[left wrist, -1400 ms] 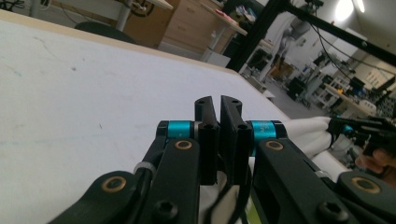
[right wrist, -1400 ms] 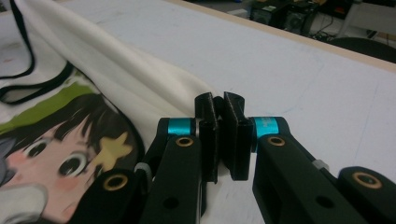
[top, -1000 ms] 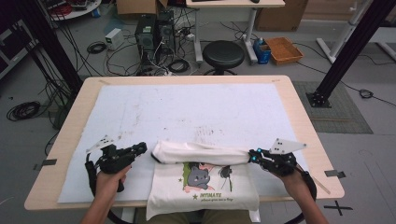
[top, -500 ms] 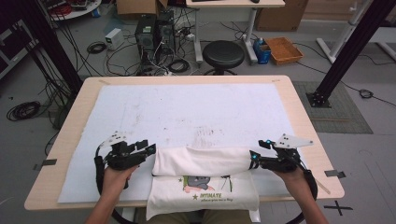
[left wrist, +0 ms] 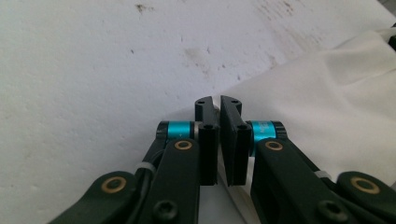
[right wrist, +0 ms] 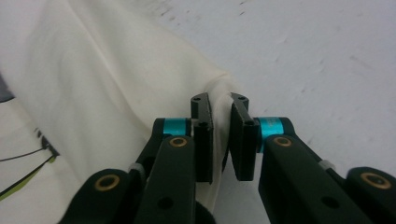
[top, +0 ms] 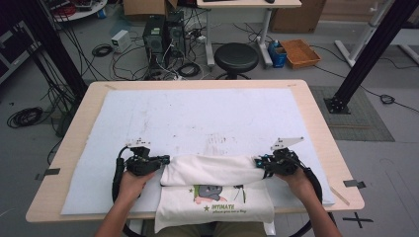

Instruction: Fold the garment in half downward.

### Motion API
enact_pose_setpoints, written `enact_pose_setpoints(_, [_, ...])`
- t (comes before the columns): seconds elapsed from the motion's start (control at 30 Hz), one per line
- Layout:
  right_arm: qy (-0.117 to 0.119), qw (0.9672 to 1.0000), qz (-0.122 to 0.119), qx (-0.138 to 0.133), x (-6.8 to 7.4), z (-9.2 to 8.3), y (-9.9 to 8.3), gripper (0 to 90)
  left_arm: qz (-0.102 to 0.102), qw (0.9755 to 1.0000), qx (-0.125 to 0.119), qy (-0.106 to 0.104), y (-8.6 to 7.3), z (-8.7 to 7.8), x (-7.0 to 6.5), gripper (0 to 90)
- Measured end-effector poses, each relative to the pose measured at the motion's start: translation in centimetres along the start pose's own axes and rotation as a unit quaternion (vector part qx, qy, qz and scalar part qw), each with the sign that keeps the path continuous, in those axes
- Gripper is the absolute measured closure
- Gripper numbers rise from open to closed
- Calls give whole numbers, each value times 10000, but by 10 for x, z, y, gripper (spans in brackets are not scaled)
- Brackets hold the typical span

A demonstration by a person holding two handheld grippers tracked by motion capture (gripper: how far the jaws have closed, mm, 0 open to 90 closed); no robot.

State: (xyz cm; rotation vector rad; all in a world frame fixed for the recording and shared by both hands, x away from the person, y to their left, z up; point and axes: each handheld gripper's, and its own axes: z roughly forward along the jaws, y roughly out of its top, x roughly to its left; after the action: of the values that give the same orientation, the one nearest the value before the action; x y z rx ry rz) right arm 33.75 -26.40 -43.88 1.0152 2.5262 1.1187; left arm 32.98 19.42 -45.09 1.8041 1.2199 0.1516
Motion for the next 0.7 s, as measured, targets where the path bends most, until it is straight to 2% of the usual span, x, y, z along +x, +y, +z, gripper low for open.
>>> enact_pose_setpoints(0.07, [-283,9995,-35,-126,-2,-1,4,848,-154,9998,-158,20,6,-1,4,865])
enact_pose_setpoints(0.13, [-468,9985,45,-292,-6,-2,10,852,-260,9990,-341,87,13,-2,8,867])
enact_pose_setpoints(0.23, [-779,9957,61,-491,-13,1,24,853,-344,9970,-669,191,27,-1,13,867])
enact_pose_setpoints(0.3, [-977,9935,64,-578,-20,5,34,852,-314,9952,-879,296,37,3,15,868])
enact_pose_setpoints(0.37, [-1184,9910,100,-618,-27,11,43,851,-339,9939,-966,415,42,9,16,866])
enact_pose_setpoints(0.43, [-1204,9905,247,-619,-34,18,45,828,-401,9925,-1038,512,42,12,17,854])
enact_pose_setpoints(0.47, [-1154,9906,459,-566,-38,21,44,695,-444,9921,-1053,509,41,12,17,731])
enact_pose_setpoints(0.5, [-1165,9901,583,-521,-39,21,43,603,-465,9924,-1020,510,39,10,17,658])
enact_pose_setpoints(0.53, [-1197,9886,755,-508,-40,20,41,562,-369,9928,-999,556,36,7,16,637])
enact_pose_setpoints(0.57, [-1223,9873,820,-595,-40,15,37,562,-275,9927,-1006,598,33,4,16,613])
enact_pose_setpoints(0.63, [-1364,9831,924,-794,-38,2,28,561,-258,9940,-955,465,26,-2,15,597])
enact_pose_setpoints(0.67, [-1334,9814,1062,-887,-36,-4,24,566,-230,9944,-940,431,22,-5,14,591])
enact_pose_setpoints(0.7, [-1240,9816,1136,-908,-35,-9,20,580,-225,9950,-897,372,18,-6,13,591])
